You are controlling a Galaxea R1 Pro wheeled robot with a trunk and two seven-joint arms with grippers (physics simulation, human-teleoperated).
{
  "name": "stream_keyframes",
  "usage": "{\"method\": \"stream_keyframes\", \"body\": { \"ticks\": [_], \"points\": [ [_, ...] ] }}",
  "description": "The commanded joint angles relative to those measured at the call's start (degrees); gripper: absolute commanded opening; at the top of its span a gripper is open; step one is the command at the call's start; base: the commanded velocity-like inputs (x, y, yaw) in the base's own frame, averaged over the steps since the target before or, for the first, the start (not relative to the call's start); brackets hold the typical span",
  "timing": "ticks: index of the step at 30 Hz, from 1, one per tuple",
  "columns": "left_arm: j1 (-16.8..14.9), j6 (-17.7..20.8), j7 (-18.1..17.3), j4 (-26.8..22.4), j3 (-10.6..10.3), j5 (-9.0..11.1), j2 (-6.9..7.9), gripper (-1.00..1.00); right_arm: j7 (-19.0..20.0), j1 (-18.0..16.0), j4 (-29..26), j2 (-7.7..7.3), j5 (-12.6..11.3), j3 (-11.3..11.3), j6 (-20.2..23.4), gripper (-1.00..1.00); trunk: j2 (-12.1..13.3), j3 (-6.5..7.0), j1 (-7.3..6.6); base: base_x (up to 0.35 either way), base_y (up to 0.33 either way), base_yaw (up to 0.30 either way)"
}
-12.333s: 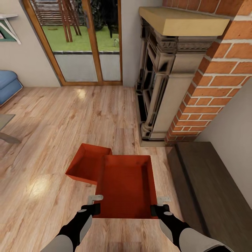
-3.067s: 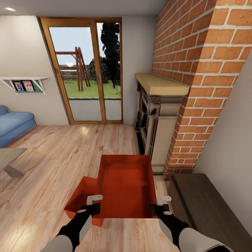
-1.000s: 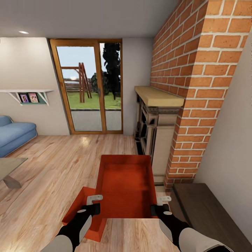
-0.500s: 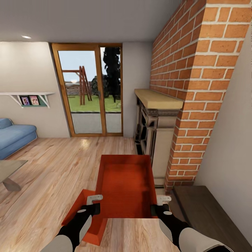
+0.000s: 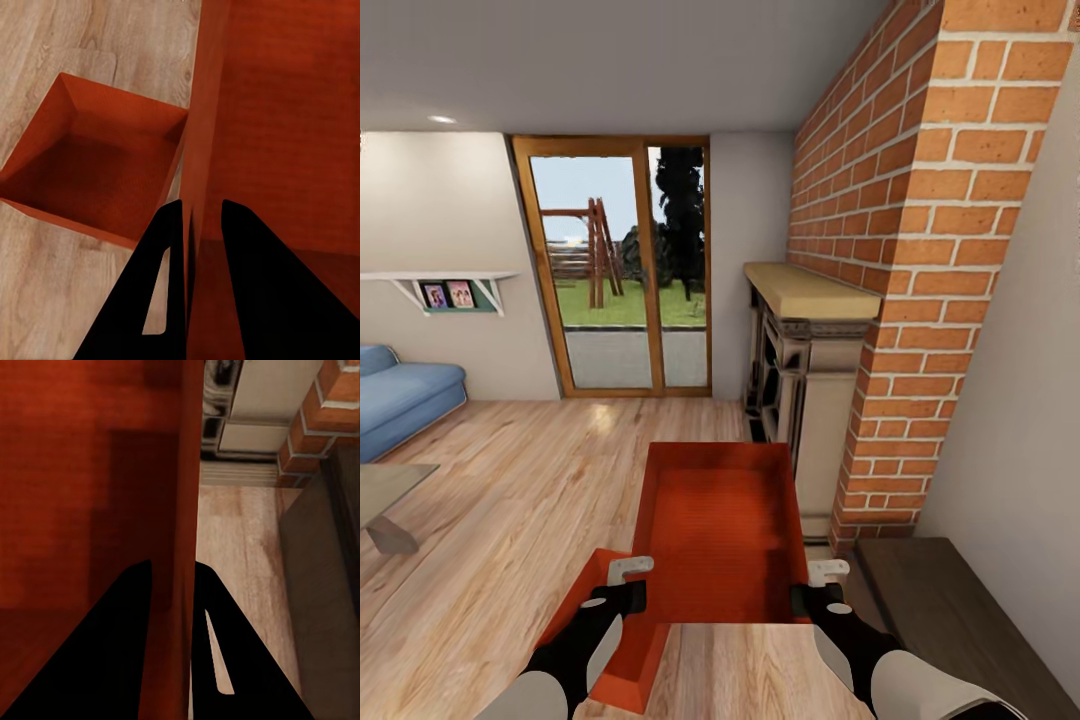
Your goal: Move the two storage containers from the living room to the garage. In the garage, place one container on the floor and stack the other container on top of it (either order is fine).
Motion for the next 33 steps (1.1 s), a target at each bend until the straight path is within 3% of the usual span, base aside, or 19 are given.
{"method": "stream_keyframes", "body": {
  "ticks": [1,12,33],
  "points": [
    [0.0,0.4,1.1,-0.4,0.6,-1.2,0.6,-1.0,-0.4,0.0,0.3,-0.05,-0.9,-0.4,-0.3,-1.0,0.0,0.07,0.02,0.0,0.0,0.0],
    [0.0,0.4,1.1,-0.4,0.6,-1.1,0.55,-1.0,-0.3,0.0,0.3,-0.05,-0.9,-0.4,-0.2,-1.0,0.0,0.93,0.02,0.0,0.0,0.0],
    [0.0,0.4,1.1,-0.4,0.6,-1.1,0.53,-1.0,-0.3,-0.1,0.2,-0.05,-0.9,-0.5,-0.1,-1.0,0.0,0.99,0.02,0.0,0.0,0.0]
  ]
}}
